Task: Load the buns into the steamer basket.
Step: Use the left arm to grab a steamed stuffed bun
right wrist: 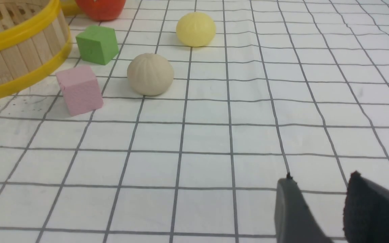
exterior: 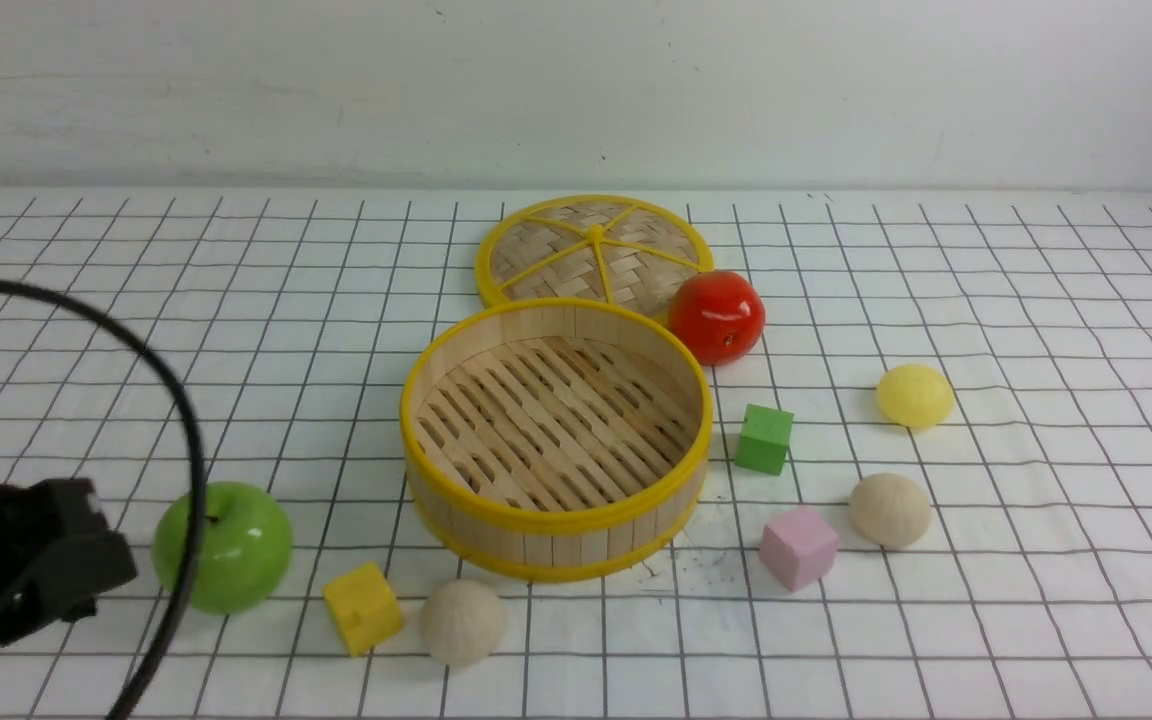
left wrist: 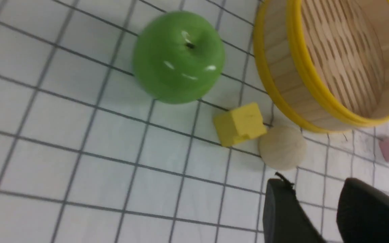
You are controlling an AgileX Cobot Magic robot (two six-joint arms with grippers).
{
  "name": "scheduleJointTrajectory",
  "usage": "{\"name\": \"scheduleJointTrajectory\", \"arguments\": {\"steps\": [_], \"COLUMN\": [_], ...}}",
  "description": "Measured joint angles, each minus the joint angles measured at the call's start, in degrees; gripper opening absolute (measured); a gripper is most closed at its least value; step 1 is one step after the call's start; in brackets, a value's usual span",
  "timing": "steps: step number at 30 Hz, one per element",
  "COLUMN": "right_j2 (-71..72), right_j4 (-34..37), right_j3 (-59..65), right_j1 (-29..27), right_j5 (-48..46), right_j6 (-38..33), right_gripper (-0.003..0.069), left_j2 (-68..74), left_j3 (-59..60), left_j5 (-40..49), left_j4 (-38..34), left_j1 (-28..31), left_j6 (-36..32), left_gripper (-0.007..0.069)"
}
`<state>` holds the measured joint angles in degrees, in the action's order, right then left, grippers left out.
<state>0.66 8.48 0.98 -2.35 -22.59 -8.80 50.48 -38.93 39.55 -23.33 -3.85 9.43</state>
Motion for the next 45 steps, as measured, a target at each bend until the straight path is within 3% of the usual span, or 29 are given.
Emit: {"name": "scheduleJointTrajectory", "arguments": {"steps": [2, 3, 4, 6, 10, 12, 17, 18, 21, 23, 26, 29, 45], "right_j2": [0.0, 0.0, 0.0, 0.0, 0.0, 0.0, 0.0, 0.0, 0.0, 0.0, 0.0, 0.0, 0.0], "right_j4": [0.0, 0.0, 0.0, 0.0, 0.0, 0.0, 0.0, 0.0, 0.0, 0.0, 0.0, 0.0, -0.04], "right_j3": [0.0, 0.0, 0.0, 0.0, 0.0, 0.0, 0.0, 0.0, 0.0, 0.0, 0.0, 0.0, 0.0], "right_j1": [0.0, 0.0, 0.0, 0.0, 0.0, 0.0, 0.0, 0.0, 0.0, 0.0, 0.0, 0.0, 0.0], "right_j5": [0.0, 0.0, 0.0, 0.0, 0.0, 0.0, 0.0, 0.0, 0.0, 0.0, 0.0, 0.0, 0.0], "right_j6": [0.0, 0.0, 0.0, 0.0, 0.0, 0.0, 0.0, 0.0, 0.0, 0.0, 0.0, 0.0, 0.0], "right_gripper": [0.0239, 0.0239, 0.0239, 0.0239, 0.0239, 0.0239, 0.0239, 0.0239, 0.0239, 0.0239, 0.0239, 0.0239, 0.0239], "left_j2": [3.53, 3.91, 6.91, 10.55, 17.0, 19.29, 28.03, 28.37, 34.53, 36.56, 41.38, 45.22, 53.24], "left_j3": [-3.48, -3.82, -6.09, -8.88, -13.02, -14.02, -18.11, -18.46, -22.07, -23.12, -26.3, -28.66, -29.68], "left_j5": [2.62, 2.91, 5.24, 7.58, 8.52, 8.34, 6.96, 6.94, 6.4, 6.4, 6.13, 5.69, 3.19], "left_j4": [-4.54, -5.02, -8.63, -12.63, -13.7, -12.42, -1.05, 0.1, 12.24, 15.65, 23.33, 26.25, 28.48], "left_j1": [0.0, 0.0, 0.0, -0.06, -4.05, -6.79, -23.0, -23.47, -28.93, -29.67, -30.15, -30.15, -30.15], "left_j6": [-9.43, -9.43, -17.01, -23.19, -25.34, -24.64, -21.39, -20.73, -10.17, -6.28, 5.74, 10.8, 12.53], "left_gripper": [0.0239, 0.0239, 0.0239, 0.0239, 0.0239, 0.0239, 0.0239, 0.0239, 0.0239, 0.0239, 0.0239, 0.0239, 0.0239]}}
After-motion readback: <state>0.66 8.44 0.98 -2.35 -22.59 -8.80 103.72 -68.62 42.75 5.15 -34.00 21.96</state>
